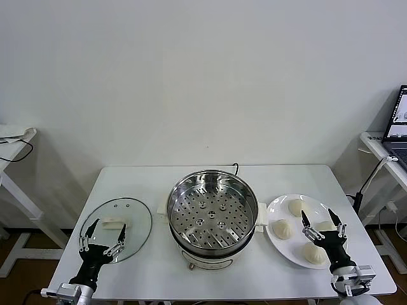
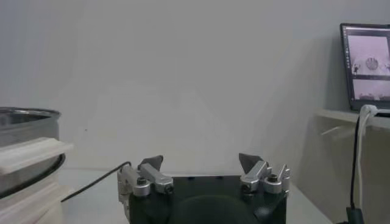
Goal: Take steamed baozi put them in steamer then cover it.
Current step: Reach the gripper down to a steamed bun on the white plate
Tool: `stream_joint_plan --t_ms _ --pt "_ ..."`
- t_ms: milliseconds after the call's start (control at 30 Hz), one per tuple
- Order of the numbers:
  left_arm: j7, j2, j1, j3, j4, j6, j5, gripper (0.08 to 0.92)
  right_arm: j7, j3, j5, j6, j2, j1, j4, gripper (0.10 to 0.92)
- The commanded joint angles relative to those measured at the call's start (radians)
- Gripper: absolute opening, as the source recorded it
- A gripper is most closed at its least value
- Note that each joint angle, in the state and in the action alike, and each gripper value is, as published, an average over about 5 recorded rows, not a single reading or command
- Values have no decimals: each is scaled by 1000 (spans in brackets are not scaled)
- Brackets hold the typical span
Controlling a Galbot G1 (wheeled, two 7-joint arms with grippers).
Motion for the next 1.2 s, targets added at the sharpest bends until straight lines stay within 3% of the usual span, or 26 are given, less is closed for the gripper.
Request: stream_joint_plan --t_ms 33,267,500,867,1200 --pt "0 4 0 4 -3 0 1 823 3 7 -46 -35 -52 37 -5 823" --pt "-2 12 0 -1 -9 -1 1 823 4 -26 -279 -101 -241 140 -50 823" --pt "-2 15 6 -7 -20 -1 -2 823 -120 -177 -473 -196 -491 283 -161 823" --pt "-4 8 5 2 -24 1 -1 823 -545 -613 -541 -290 -760 720 -301 823" --pt "-4 4 13 -28 -39 4 -2 823 -917 -1153 -580 -250 -708 1317 -517 823"
